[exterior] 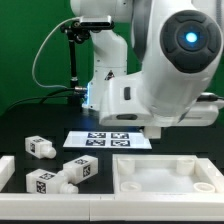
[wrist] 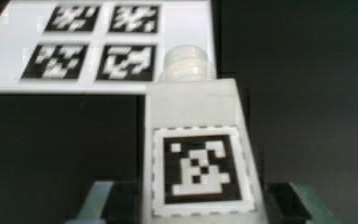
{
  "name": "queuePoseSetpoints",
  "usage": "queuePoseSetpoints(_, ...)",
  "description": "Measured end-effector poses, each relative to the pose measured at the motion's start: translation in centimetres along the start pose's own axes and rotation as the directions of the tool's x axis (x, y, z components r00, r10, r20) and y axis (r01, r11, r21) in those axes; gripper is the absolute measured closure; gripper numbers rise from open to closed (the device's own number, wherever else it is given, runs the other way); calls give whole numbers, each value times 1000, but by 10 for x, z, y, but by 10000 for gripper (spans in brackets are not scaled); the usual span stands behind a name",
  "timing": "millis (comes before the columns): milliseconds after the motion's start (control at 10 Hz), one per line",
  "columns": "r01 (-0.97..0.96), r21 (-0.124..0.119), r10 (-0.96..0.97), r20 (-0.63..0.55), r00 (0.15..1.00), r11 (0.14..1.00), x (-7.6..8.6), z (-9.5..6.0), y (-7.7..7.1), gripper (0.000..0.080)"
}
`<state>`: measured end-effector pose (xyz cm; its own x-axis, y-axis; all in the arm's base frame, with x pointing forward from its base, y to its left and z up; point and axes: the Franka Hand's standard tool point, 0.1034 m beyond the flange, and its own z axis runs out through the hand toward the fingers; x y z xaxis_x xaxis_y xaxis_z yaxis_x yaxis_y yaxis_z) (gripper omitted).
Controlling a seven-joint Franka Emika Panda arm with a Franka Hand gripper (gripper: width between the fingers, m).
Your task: Assemble one leg
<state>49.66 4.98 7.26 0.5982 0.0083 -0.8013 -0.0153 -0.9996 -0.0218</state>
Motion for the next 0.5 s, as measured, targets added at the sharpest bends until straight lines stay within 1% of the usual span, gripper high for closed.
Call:
queuePoseSetpoints(200,-13,-3,13,-28,1000,1000,4,-1,-3,514)
queuePoseSetpoints(300,-27,-1,27,-72,997,1000,8,-9,-7,514)
queuePoseSetpoints(400,-30,-1,29,-133,991,1000,7,-25,-23,514)
queuePoseSetpoints(500,-29,37,35,-178,983,999,1,-46,-36,514)
